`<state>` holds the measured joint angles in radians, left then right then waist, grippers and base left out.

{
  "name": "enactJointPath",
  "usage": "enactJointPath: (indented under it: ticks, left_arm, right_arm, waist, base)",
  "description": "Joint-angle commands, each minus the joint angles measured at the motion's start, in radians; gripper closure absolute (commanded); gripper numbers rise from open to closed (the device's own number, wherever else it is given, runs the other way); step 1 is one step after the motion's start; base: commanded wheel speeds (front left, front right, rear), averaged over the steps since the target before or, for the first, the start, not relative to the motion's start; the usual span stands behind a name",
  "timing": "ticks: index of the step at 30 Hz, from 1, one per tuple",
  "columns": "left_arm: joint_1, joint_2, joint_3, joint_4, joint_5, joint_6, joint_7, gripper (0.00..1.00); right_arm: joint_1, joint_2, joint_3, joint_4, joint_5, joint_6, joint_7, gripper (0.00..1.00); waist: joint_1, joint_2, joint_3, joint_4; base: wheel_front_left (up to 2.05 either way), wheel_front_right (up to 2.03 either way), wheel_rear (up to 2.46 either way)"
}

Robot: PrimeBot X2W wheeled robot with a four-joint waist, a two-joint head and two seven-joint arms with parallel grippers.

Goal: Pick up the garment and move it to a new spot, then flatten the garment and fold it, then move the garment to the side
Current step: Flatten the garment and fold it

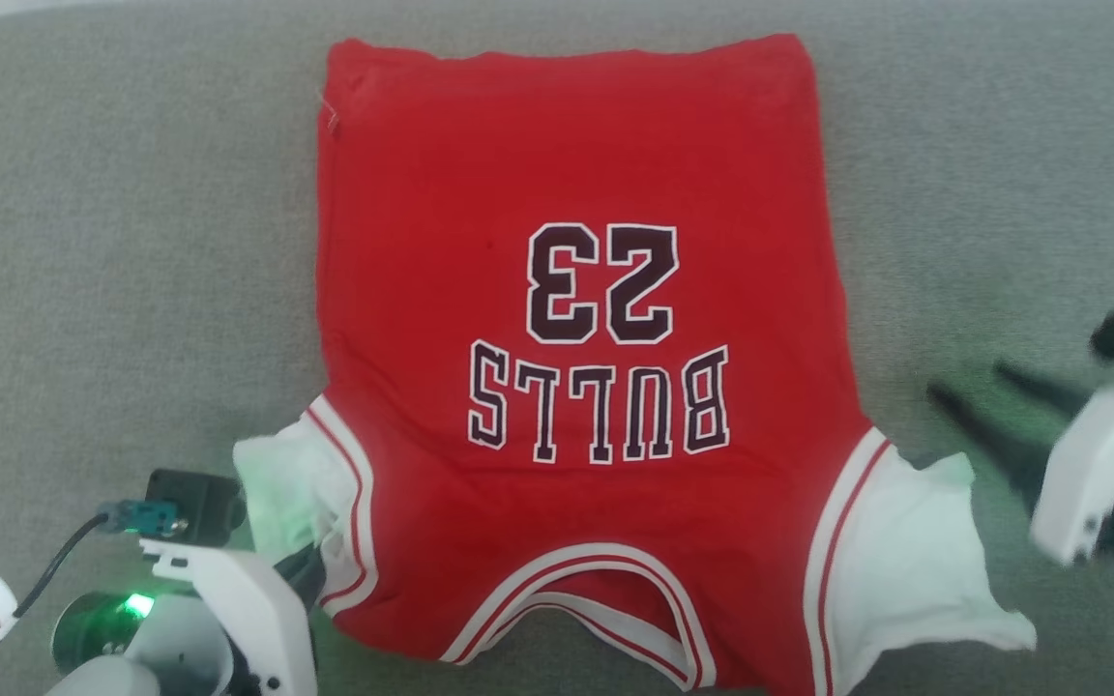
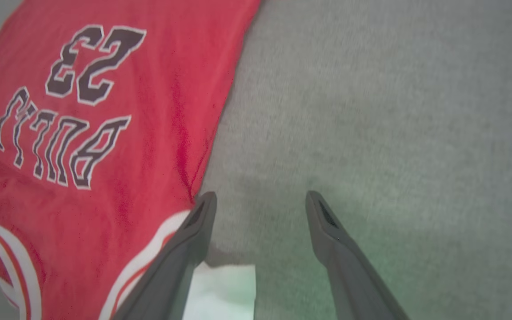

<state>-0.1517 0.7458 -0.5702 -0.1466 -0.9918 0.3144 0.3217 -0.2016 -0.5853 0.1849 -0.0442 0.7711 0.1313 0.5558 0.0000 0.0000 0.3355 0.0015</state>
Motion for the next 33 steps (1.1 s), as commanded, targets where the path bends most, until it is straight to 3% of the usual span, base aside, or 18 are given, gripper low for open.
enactJointPath:
  ticks: [1, 6, 9, 11, 12, 13, 19, 26, 31, 32, 33]
  left_arm:
    - [-0.027, -0.016, -0.005, 0.012, 0.014, -0.011, -0.013, 1.00]
    - [-0.081, -0.062, -0.036, 0.034, 0.037, -0.039, -0.016, 1.00]
    - [-0.131, -0.104, -0.067, 0.059, 0.050, -0.064, -0.007, 1.00]
    - [-0.144, -0.115, -0.075, 0.067, 0.054, -0.071, -0.006, 1.00]
    - [-0.171, -0.137, -0.090, 0.085, 0.063, -0.085, -0.004, 1.00]
    - [-0.171, -0.137, -0.090, 0.085, 0.063, -0.085, -0.004, 1.00]
    - [-0.232, -0.208, -0.135, 0.158, 0.072, -0.133, -0.003, 1.00]
    - [-0.255, -0.256, -0.162, 0.237, 0.064, -0.173, -0.012, 1.00]
    - [-0.259, -0.271, -0.166, 0.279, 0.056, -0.189, -0.019, 1.00]
    - [-0.258, -0.273, -0.166, 0.285, 0.054, -0.191, -0.021, 1.00]
    - [-0.259, -0.275, -0.166, 0.290, 0.052, -0.193, -0.024, 1.00]
  right_arm:
    - [-0.054, 0.048, -0.047, -0.007, -0.055, -0.001, 0.005, 0.00]
    - [-0.232, 0.166, -0.124, 0.056, -0.186, -0.001, -0.030, 0.00]
    - [-0.401, 0.206, -0.141, 0.190, -0.258, -0.001, -0.047, 0.00]
    - [-0.442, 0.207, -0.138, 0.233, -0.275, -0.001, -0.042, 0.00]
    - [-0.523, 0.199, -0.144, 0.319, -0.308, -0.001, -0.041, 0.00]
    - [-0.523, 0.199, -0.144, 0.319, -0.308, -0.001, -0.041, 0.00]
    - [-0.729, 0.169, -0.142, 0.601, -0.378, -0.001, 0.011, 0.00]
    - [-0.896, 0.176, -0.182, 0.913, -0.457, -0.001, 0.170, 0.00]
    - [-0.918, 0.202, -0.224, 1.150, -0.533, -0.001, 0.424, 0.00]
    - [-0.923, 0.205, -0.223, 1.171, -0.549, -0.001, 0.451, 0.16]
    - [-0.931, 0.208, -0.217, 1.176, -0.563, -0.001, 0.457, 0.86]
  waist:
    - [0.0000, 0.0000, 0.018, 0.018]
    - [0.0000, 0.0000, 0.056, 0.066]
    - [0.0000, 0.0000, 0.091, 0.119]
    - [0.0000, 0.0000, 0.098, 0.134]
    - [0.0000, 0.0000, 0.115, 0.168]
    - [0.0000, 0.0000, 0.115, 0.168]
    - [0.0000, 0.0000, 0.148, 0.266]
    - [0.0000, 0.0000, 0.173, 0.339]
    - [0.0000, 0.0000, 0.176, 0.361]
    - [0.0000, 0.0000, 0.177, 0.362]
    - [0.0000, 0.0000, 0.178, 0.362]
  base:
    - [0.00, 0.00, 0.00]
    - [0.00, 0.00, 0.00]
    - [0.00, 0.00, 0.00]
    - [0.00, 0.00, 0.00]
    - [0.00, 0.00, 0.00]
    - [0.00, 0.00, 0.00]
    - [0.00, 0.00, 0.00]
    - [0.00, 0.00, 0.00]
    - [0.00, 0.00, 0.00]
    - [0.00, 0.00, 0.00]
    - [0.00, 0.00, 0.00]
